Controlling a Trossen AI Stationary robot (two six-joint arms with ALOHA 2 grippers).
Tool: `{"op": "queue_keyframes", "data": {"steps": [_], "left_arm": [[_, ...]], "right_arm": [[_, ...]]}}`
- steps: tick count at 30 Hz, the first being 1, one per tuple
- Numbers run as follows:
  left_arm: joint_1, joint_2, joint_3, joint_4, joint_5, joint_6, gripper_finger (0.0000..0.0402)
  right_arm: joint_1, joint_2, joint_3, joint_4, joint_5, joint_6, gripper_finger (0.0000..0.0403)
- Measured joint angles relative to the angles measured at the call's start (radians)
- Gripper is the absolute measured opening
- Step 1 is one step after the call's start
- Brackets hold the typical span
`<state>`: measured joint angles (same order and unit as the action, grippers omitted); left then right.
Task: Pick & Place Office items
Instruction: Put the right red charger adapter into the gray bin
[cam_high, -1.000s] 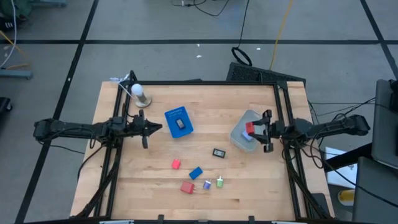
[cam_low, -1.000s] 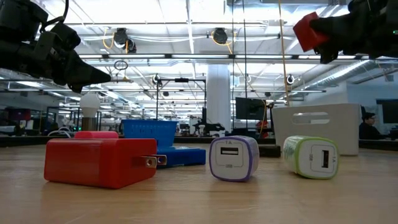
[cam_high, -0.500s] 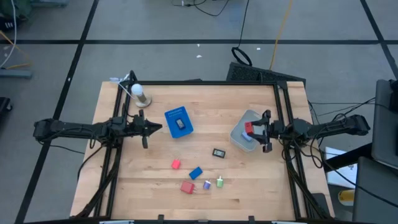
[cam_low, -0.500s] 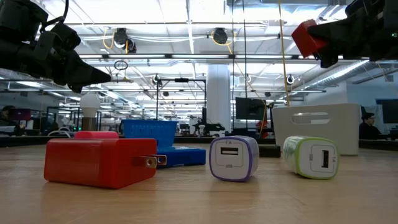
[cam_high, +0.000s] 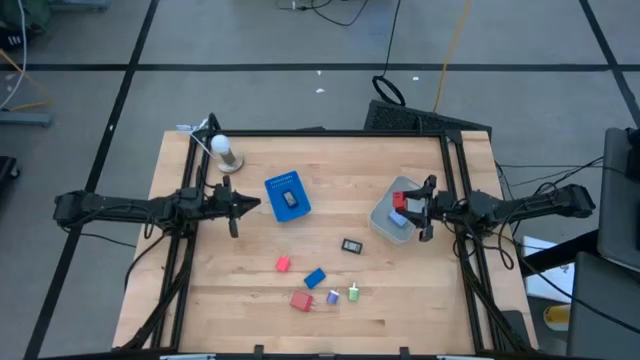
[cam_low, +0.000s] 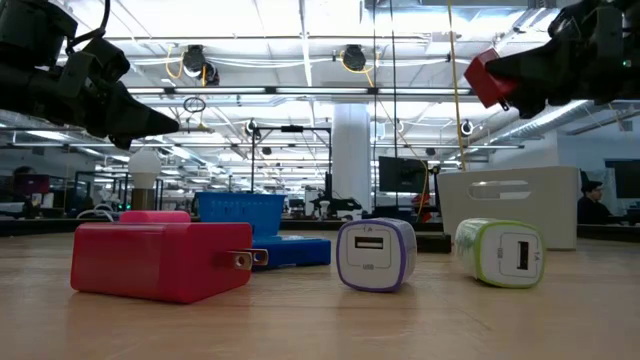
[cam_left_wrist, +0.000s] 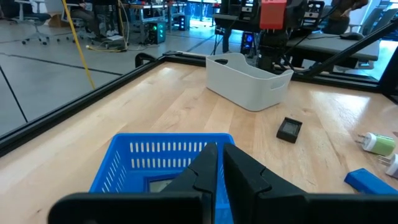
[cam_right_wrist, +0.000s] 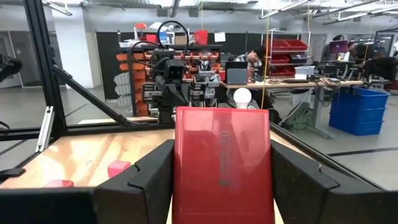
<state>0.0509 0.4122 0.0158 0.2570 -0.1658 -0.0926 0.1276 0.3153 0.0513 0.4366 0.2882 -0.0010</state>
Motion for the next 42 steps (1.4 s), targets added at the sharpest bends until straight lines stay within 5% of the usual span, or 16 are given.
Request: {"op": "queue_keyframes", "data": {"steps": [42], "left_arm": [[0.0,0.0,0.0,0.0,-0.002,0.007,0.0026]], "right_arm": [[0.0,0.017,-0.001,-0.007,-0.002,-0.014,0.0208]]}}
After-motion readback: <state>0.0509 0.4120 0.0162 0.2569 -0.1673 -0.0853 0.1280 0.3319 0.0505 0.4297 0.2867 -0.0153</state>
